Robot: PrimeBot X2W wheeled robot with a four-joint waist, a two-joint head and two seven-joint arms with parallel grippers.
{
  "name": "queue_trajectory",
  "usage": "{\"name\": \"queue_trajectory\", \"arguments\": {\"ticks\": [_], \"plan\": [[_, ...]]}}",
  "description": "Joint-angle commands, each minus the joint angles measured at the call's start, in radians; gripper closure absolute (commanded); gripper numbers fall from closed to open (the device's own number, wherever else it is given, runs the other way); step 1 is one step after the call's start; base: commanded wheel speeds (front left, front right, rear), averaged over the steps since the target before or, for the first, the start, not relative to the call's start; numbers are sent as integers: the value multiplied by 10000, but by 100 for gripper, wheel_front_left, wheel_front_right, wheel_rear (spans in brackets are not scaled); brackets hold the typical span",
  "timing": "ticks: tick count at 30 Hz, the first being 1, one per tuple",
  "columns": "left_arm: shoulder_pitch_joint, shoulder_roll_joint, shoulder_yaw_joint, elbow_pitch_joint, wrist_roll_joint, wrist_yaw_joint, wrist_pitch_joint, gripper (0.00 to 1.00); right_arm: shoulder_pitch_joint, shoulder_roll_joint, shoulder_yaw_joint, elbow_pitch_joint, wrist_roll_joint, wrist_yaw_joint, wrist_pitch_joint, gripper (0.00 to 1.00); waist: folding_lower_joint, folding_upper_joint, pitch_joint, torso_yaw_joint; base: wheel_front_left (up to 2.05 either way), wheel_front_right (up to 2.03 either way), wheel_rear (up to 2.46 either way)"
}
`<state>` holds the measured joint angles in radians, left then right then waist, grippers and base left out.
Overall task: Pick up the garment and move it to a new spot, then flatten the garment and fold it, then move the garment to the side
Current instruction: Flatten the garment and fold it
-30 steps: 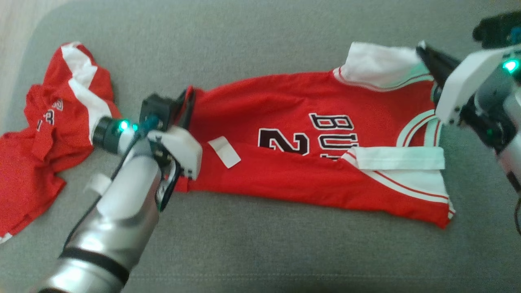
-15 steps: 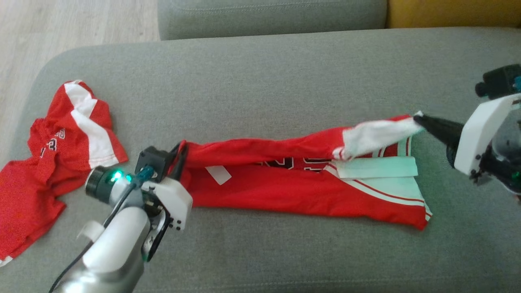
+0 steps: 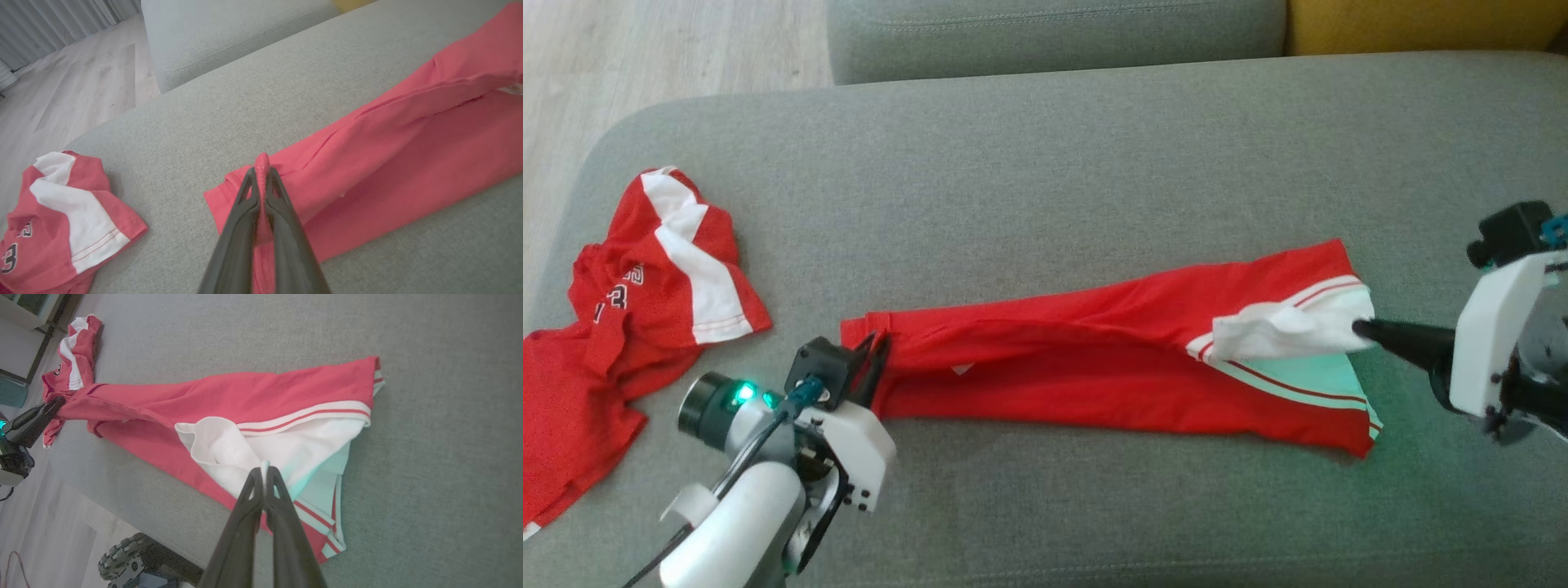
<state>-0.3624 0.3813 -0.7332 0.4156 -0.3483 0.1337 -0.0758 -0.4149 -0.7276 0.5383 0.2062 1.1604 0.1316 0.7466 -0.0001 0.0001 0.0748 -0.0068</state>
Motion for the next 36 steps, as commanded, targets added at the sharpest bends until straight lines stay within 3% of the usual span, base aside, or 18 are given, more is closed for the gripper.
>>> {"name": "queue_trajectory", "arguments": {"ticks": [1, 11, 17, 18, 19, 20, 25, 28, 32, 36], "plan": [[-262, 415, 357, -386, 62, 107, 36, 100, 115, -189, -274, -367, -13, -9, 215, 100, 1, -1, 12, 3, 0, 0, 0], [-15, 699, 30, -699, 255, 133, 297, 100, 1097, 242, -1385, -950, -253, -9, 1606, 100, 1, -1, 86, 43, 0, 0, 0], [-26, 659, -120, -601, 325, 172, 301, 100, 1560, 663, -2155, -1193, -1051, -9, 2194, 98, 1, -1, 103, 78, 0, 0, 0], [-36, 641, -119, -573, 317, 198, 302, 56, 1622, 748, -2268, -1228, -1235, -9, 2252, 17, 1, -1, 102, 86, 0, 0, 0], [-47, 633, -127, -537, 333, 236, 306, 11, 1694, 829, -2377, -1243, -1405, -9, 2351, 0, 1, -1, 94, 92, 0, 0, 0], [-50, 630, -142, -495, 349, 267, 323, 0, 1752, 905, -2490, -1289, -1589, -9, 2418, 0, 1, -1, 81, 94, 0, 0, 0], [11, 629, 35, -397, 238, 552, 190, 0, 1954, 1231, -3038, -1631, -2423, -9, 2647, 0, 1, -1, -47, 83, 0, 0, 0], [88, 568, 320, -504, 9, 798, -43, 0, 1841, 1477, -3376, -1986, -3025, -9, 2102, 0, 1, -1, -148, 92, 0, 0, 0], [329, 246, 1175, -947, -840, 1214, -625, 0, 1555, 1895, -3477, -2450, -3954, -9, 408, 0, 1, -1, -254, 102, 0, 0, 0], [607, -36, 2103, -1567, -1598, 1519, -1408, 0, 1296, 2285, -3335, -2580, -5288, -9, -2439, 0, 1, -1, -325, 134, 0, 0, 0]]}}
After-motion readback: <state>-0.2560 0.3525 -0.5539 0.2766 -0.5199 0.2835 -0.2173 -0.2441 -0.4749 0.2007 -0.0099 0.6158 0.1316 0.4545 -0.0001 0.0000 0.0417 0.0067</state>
